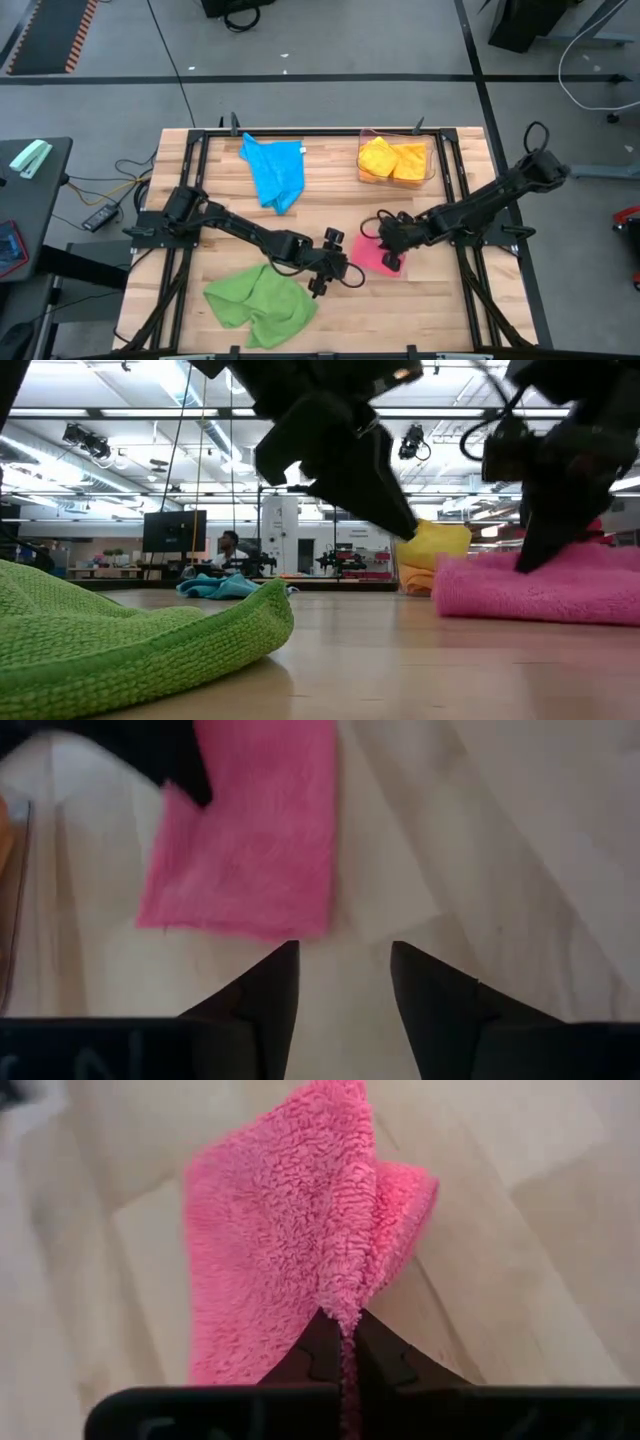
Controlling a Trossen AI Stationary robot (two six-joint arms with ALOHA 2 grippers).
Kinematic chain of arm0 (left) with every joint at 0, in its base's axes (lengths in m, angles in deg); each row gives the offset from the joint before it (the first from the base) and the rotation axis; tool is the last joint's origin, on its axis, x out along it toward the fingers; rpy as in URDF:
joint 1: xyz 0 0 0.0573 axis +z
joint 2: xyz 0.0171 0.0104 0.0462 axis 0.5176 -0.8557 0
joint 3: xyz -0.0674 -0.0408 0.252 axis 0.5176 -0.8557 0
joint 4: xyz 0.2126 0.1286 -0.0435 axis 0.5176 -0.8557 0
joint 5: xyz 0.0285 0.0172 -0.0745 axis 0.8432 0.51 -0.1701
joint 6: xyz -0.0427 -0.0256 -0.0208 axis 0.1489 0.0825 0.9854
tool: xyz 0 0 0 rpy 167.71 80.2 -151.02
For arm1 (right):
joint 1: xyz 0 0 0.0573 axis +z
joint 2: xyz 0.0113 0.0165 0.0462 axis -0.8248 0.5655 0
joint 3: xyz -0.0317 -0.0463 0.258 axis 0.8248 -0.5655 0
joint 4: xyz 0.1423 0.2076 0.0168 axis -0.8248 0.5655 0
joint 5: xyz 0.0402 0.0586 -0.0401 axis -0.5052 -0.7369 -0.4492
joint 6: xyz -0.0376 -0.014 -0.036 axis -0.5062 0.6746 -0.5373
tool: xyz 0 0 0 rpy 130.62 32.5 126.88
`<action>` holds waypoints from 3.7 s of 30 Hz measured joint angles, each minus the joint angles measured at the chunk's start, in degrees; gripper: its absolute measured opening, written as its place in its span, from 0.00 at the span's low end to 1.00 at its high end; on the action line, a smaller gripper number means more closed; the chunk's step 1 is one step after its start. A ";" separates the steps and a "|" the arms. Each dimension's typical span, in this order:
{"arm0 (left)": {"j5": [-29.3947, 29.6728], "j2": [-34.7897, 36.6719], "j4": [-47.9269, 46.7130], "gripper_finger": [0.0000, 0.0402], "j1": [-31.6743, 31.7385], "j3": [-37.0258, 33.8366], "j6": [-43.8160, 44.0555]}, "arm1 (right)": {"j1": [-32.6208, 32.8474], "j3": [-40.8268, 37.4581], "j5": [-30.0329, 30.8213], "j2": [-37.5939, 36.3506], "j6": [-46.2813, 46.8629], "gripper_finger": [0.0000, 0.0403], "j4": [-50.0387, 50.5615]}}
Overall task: Fold microfiber towels
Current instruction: Fold the pink microfiber cloth, then stack the folded pink microfiber cloth on top of the folded orange microfiber cloth
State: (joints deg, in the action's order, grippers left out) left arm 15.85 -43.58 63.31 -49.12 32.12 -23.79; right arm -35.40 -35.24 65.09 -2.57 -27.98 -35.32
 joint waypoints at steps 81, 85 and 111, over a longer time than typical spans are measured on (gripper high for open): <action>-1.46 -4.99 9.84 0.31 -5.65 0.09 -0.30 | 24.76 8.39 10.13 8.09 -37.71 0.53 3.99; -1.52 -5.00 9.90 0.31 -5.76 0.09 2.86 | 24.76 8.39 9.96 8.09 -44.77 0.59 4.17; -1.50 -5.04 9.51 0.28 -6.76 0.09 16.10 | 23.54 8.34 21.91 19.63 -89.08 0.64 -1.26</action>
State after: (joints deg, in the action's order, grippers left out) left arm 14.35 -48.63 72.81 -55.88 32.21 -7.69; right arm -11.86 -26.89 87.00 17.06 -117.06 -36.58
